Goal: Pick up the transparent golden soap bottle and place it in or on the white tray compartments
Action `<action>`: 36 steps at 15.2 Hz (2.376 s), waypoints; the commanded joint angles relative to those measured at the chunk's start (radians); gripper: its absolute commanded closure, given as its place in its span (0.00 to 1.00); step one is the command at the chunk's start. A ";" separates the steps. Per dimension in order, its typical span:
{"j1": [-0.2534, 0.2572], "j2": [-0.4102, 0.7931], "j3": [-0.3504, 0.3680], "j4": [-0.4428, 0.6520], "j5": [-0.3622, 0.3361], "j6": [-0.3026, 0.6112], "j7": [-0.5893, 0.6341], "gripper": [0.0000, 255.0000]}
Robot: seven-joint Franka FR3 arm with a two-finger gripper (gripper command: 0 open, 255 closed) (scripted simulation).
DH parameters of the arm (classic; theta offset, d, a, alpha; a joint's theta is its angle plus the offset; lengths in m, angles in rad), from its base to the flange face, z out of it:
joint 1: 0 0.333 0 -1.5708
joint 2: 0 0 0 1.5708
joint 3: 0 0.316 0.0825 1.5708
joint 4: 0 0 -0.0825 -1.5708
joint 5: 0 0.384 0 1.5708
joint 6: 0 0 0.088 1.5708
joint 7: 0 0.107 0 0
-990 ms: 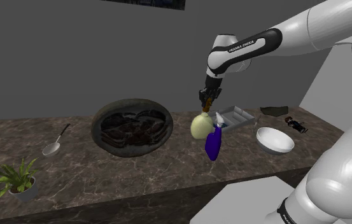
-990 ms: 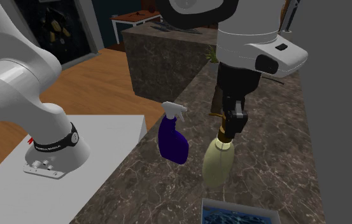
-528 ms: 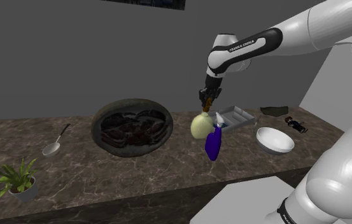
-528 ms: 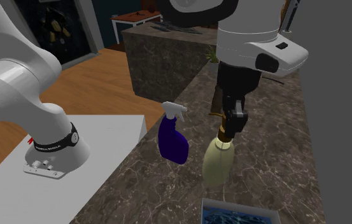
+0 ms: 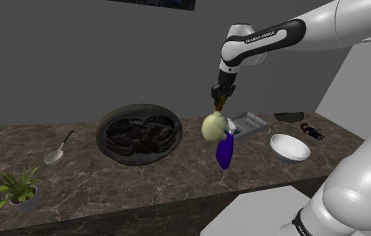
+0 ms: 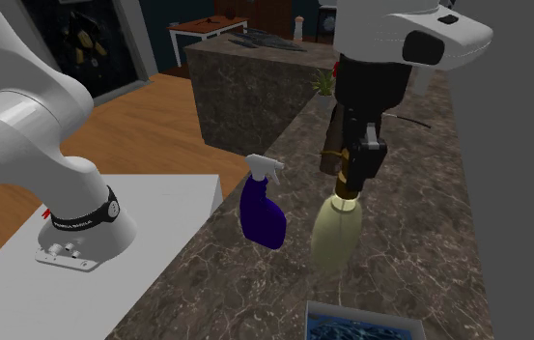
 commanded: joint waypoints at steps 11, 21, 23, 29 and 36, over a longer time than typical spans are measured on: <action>0.001 -0.028 0.002 0.134 -0.003 -0.161 0.003 1.00; -0.069 0.055 -0.084 0.347 0.017 -0.292 -0.160 1.00; -0.091 0.089 -0.108 0.410 0.028 -0.322 -0.206 1.00; -0.171 0.226 -0.172 0.645 0.078 -0.429 -0.346 1.00; -0.326 0.487 -0.220 1.086 0.183 -0.628 -0.494 1.00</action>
